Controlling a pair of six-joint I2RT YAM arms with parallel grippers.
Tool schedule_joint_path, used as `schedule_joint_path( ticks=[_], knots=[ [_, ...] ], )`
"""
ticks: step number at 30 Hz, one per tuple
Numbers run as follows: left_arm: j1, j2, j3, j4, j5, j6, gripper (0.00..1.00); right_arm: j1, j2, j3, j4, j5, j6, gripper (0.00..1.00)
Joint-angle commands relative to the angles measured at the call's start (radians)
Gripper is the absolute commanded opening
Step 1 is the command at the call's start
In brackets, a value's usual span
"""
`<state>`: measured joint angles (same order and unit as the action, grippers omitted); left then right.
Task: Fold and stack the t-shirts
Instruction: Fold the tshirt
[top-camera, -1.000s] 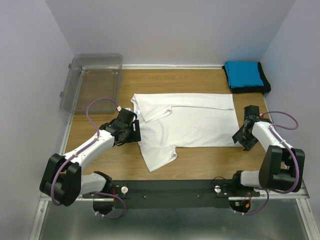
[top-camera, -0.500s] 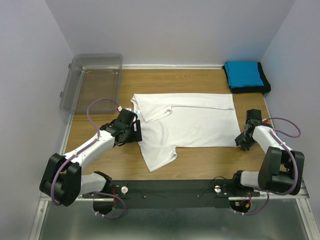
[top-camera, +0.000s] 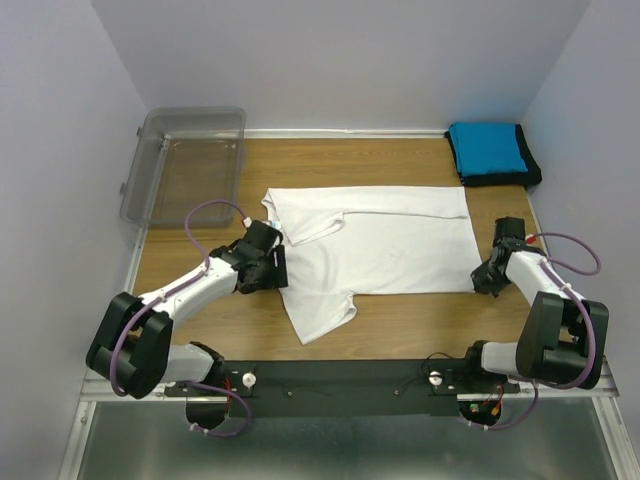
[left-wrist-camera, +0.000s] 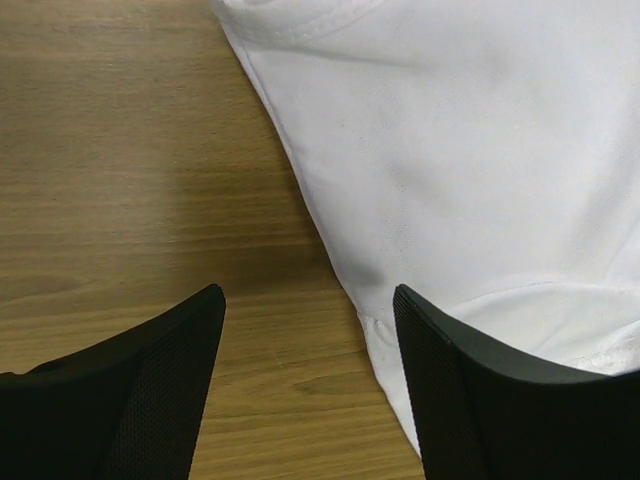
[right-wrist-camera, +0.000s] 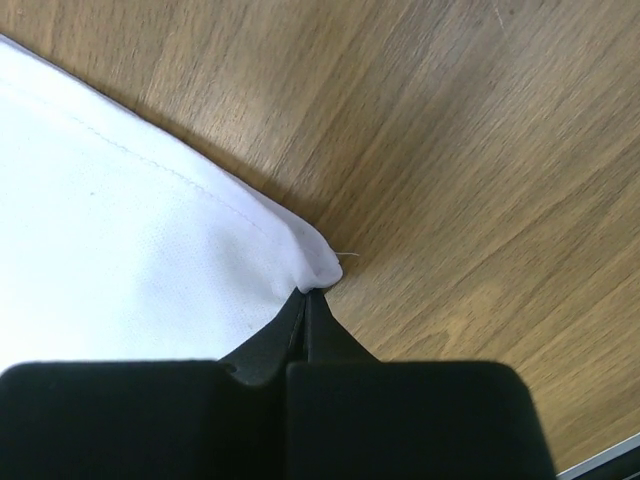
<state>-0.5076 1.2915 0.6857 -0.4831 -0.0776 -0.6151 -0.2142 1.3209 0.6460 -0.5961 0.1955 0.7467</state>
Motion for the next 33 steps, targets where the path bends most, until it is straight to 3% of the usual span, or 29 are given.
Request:
schedule_joint_path(
  ticks=[1, 8, 23, 27, 30, 31, 33],
  knots=[
    [-0.019, 0.041, 0.008, 0.014, 0.018, -0.055, 0.73, -0.007, 0.021, -0.003, -0.019, -0.077, -0.024, 0.00],
    [-0.057, 0.109, 0.061, -0.008, 0.004, -0.098, 0.57, -0.007, 0.024, 0.021, -0.024, -0.113, -0.049, 0.00],
    [-0.111, 0.166, 0.097, -0.066, 0.035, -0.123, 0.56, -0.007, 0.020, 0.027, -0.028, -0.090, -0.096, 0.01],
    [-0.117, 0.184, 0.084, -0.061, 0.030, -0.123, 0.51, -0.005, 0.017, 0.024, -0.028, -0.080, -0.096, 0.00],
    [-0.118, 0.200, 0.077, -0.064, 0.010, -0.117, 0.32, -0.007, 0.011, 0.023, -0.028, -0.071, -0.099, 0.00],
    [-0.117, 0.201, 0.075, -0.064, 0.000, -0.115, 0.15, -0.007, 0.008, 0.024, -0.030, -0.067, -0.101, 0.00],
    [-0.118, 0.192, 0.075, -0.071, -0.023, -0.120, 0.00, -0.007, -0.005, 0.035, -0.034, -0.050, -0.112, 0.01]
  ],
)
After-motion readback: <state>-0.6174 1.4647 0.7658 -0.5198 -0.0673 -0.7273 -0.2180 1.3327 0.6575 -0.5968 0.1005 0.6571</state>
